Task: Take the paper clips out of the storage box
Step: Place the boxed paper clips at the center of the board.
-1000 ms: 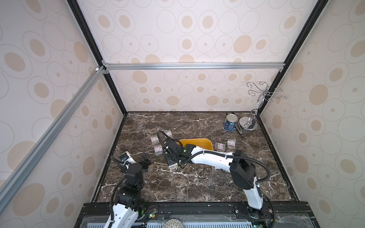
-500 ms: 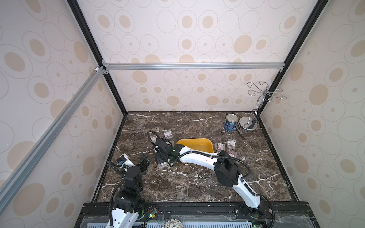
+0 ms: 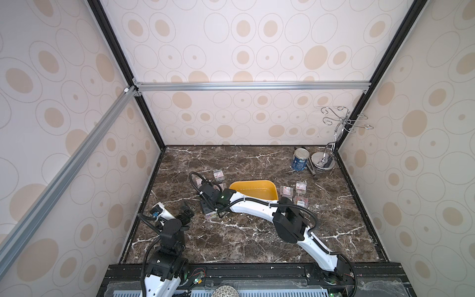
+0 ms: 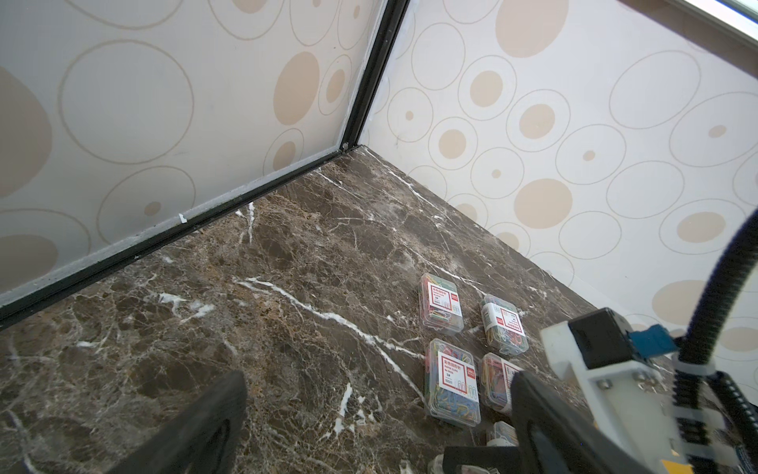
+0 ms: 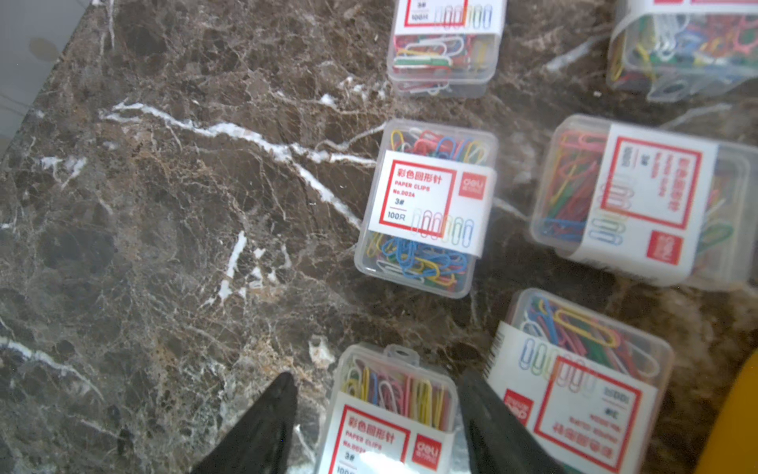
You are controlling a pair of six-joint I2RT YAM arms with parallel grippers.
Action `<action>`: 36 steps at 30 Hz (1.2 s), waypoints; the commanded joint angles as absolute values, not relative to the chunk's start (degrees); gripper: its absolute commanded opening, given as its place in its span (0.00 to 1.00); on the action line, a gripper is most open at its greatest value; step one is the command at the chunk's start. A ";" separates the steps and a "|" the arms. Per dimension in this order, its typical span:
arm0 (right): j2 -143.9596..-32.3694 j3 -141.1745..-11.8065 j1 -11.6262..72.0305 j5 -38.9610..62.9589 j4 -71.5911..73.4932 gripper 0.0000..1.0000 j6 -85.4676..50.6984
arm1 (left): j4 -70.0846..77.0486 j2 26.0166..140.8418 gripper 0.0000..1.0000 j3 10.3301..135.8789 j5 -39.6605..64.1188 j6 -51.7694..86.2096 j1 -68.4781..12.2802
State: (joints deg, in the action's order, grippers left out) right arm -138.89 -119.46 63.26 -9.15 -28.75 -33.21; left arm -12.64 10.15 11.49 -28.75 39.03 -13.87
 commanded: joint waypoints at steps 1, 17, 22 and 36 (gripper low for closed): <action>-140.12 -121.11 63.29 -10.23 -28.57 0.69 -32.02 | -13.40 9.58 1.00 11.34 -30.19 40.17 -13.54; -102.20 -88.67 60.64 -22.33 -14.74 0.72 -23.50 | -12.61 10.55 1.00 11.25 -29.80 39.94 -13.53; -86.56 -72.50 54.07 -26.98 -12.20 0.72 -23.75 | -11.84 10.41 1.00 10.95 -29.17 39.63 -13.60; -68.27 -47.04 26.86 -36.03 -16.25 0.77 -26.86 | 0.45 25.22 1.00 11.79 -27.47 35.85 -13.55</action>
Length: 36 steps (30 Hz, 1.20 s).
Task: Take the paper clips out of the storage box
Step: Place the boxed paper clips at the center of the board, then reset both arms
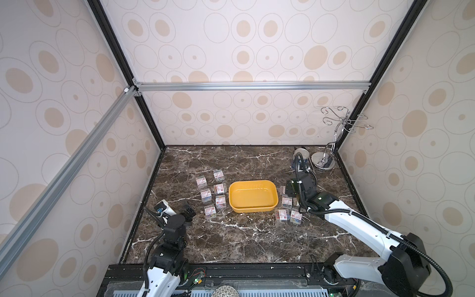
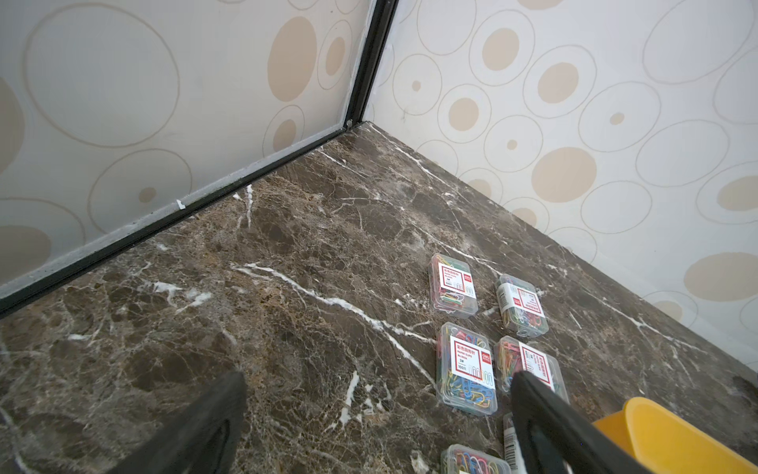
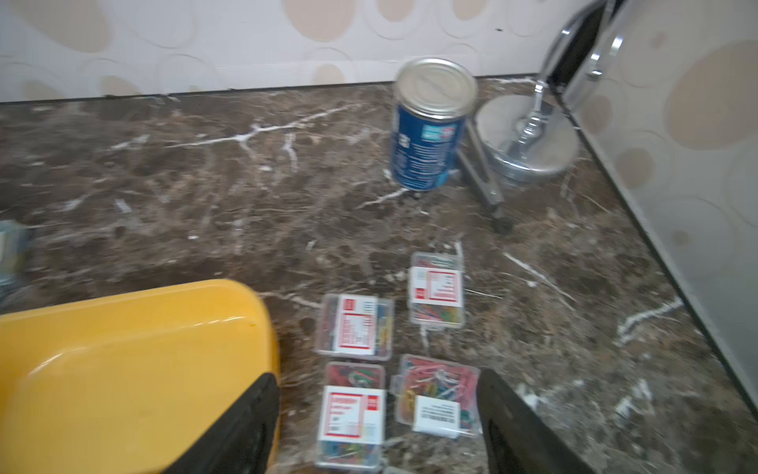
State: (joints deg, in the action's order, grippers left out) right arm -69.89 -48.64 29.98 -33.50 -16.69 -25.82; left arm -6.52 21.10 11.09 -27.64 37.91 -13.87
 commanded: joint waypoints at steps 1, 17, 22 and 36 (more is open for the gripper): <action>-67.93 -46.03 25.35 -35.30 -14.44 0.77 -25.90 | 3.09 27.70 1.00 11.78 -27.38 35.70 -13.54; -85.37 -54.14 21.08 -19.80 6.27 0.79 -15.66 | 26.25 63.03 1.00 29.46 -31.03 28.04 -13.53; -91.64 -67.36 21.61 -19.30 -10.35 0.88 -23.39 | 6.71 71.85 1.00 46.86 -27.37 28.39 -13.43; -95.61 -84.39 28.91 -1.49 -50.06 0.60 -23.36 | -19.83 74.18 0.76 55.72 3.74 38.70 -13.62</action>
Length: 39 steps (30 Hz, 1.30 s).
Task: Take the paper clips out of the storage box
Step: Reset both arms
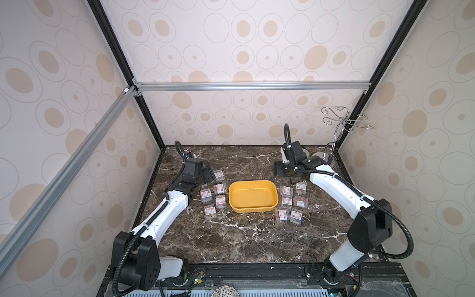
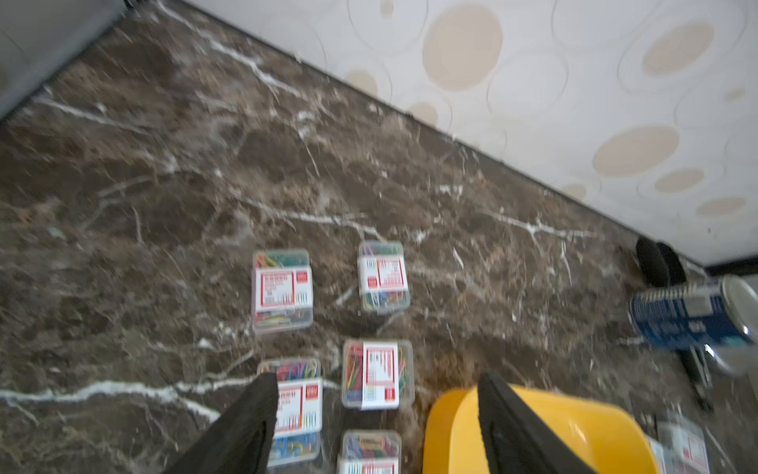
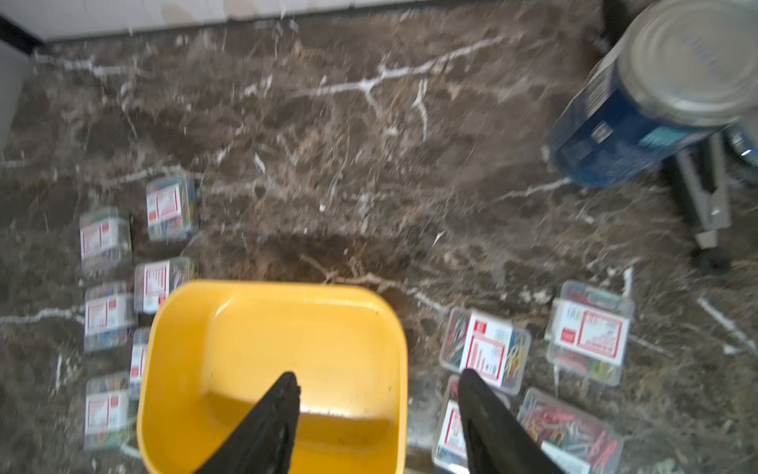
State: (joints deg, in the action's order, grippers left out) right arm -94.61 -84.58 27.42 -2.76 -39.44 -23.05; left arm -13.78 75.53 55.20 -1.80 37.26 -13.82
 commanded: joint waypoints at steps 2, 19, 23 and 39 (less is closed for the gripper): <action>-94.52 -82.19 28.96 -3.33 -48.86 0.58 -25.48 | -20.08 73.99 0.76 55.90 2.09 35.85 -13.62; -65.75 -41.30 14.37 -22.12 2.82 0.77 -1.15 | 15.78 62.98 0.86 32.52 -35.39 14.30 -9.60; -61.86 -35.17 4.63 -17.16 3.47 0.77 -2.46 | 18.10 63.14 0.88 29.01 -32.87 11.93 -5.31; -76.46 -24.43 -1.50 -4.43 30.19 0.65 -6.33 | 40.53 81.72 0.92 23.30 -30.94 14.10 1.14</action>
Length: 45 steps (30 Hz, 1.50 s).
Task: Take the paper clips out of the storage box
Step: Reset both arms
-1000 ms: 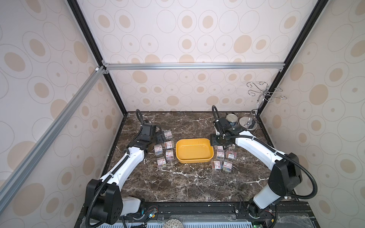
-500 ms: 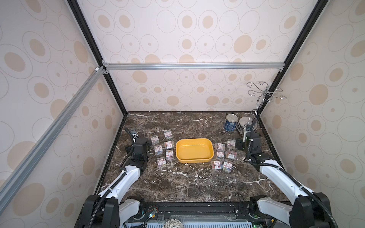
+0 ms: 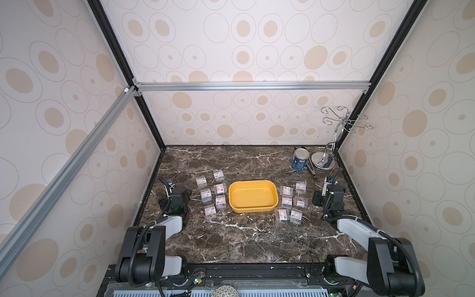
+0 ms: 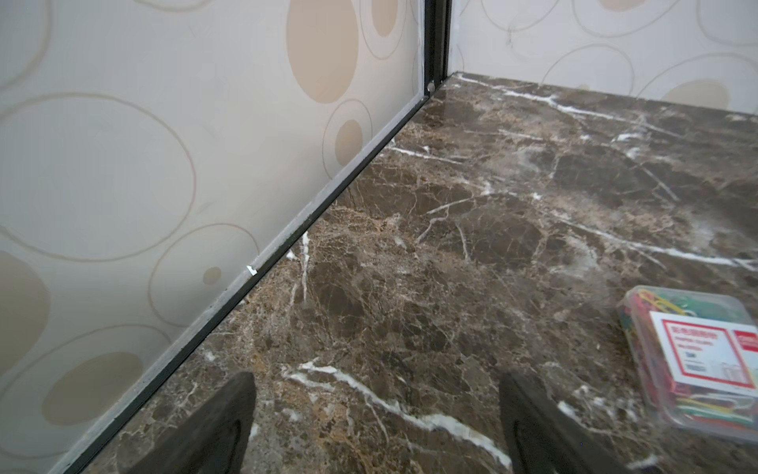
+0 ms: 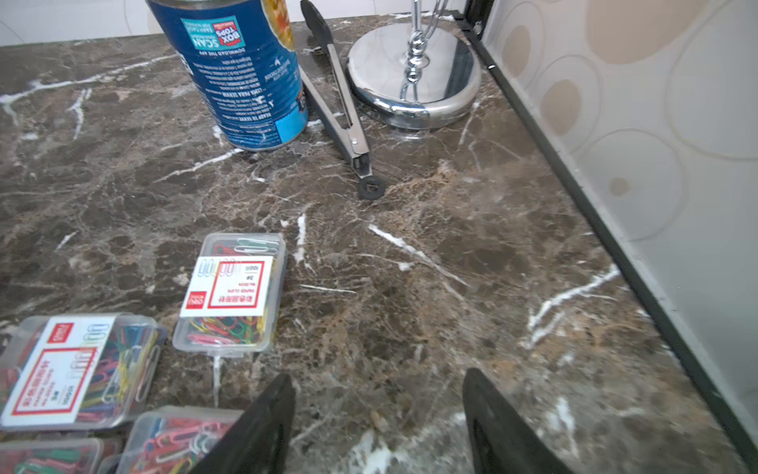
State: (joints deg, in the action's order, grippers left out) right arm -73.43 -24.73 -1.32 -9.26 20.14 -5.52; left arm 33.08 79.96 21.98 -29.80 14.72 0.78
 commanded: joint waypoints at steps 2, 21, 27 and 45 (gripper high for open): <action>-79.71 -25.99 -1.51 -1.95 33.34 0.66 -5.30 | 43.03 83.94 0.92 24.50 -31.20 13.41 1.14; -89.09 -17.35 -1.46 2.71 60.27 1.00 -1.88 | 64.03 88.07 1.00 18.39 -5.05 2.62 -0.62; -89.27 -23.23 0.61 6.34 49.20 1.00 2.45 | 74.13 90.06 1.00 13.98 -3.11 1.84 -0.56; -87.91 -23.91 0.61 6.50 45.60 1.00 2.89 | 74.18 89.74 1.00 13.71 -3.43 1.67 -0.79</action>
State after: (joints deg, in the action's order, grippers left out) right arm -88.42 -23.53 0.36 6.04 45.41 1.83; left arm 72.40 89.80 13.67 -3.79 3.33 -0.49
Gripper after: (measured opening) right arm 0.995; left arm 0.993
